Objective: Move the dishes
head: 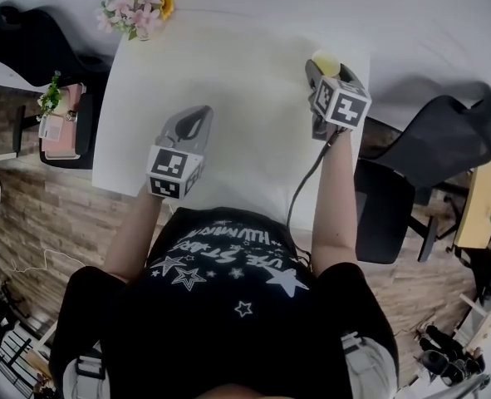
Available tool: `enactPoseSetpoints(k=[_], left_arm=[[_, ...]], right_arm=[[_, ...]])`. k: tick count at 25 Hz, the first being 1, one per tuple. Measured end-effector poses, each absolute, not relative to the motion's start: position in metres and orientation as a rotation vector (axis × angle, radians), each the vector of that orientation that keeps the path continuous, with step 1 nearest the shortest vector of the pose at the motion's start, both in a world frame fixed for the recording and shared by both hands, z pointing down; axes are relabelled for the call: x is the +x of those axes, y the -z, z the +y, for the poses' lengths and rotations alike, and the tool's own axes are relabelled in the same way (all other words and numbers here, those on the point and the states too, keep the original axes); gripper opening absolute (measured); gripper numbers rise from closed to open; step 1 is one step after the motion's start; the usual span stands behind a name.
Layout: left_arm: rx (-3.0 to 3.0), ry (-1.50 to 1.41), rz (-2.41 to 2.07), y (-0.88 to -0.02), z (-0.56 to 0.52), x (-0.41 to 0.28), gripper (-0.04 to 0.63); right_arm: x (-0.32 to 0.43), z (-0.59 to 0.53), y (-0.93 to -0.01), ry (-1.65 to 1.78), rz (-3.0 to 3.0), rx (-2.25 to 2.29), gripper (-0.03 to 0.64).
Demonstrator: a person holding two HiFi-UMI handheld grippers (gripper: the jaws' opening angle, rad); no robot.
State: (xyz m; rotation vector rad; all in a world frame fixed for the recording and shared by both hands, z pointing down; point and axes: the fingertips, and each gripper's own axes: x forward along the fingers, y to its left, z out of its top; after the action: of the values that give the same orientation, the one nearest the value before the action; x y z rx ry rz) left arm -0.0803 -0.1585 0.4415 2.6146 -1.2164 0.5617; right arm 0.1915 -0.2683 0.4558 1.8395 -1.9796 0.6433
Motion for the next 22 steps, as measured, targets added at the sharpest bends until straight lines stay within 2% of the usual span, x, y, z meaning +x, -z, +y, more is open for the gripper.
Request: enactPoseSetpoints(k=[22], left_arm=[[2.57,-0.59,-1.171,-0.463,-0.192,-0.083,0.011]], right_arm=[[0.161,-0.297,-0.519,-0.746,-1.901,1.773,0.343]])
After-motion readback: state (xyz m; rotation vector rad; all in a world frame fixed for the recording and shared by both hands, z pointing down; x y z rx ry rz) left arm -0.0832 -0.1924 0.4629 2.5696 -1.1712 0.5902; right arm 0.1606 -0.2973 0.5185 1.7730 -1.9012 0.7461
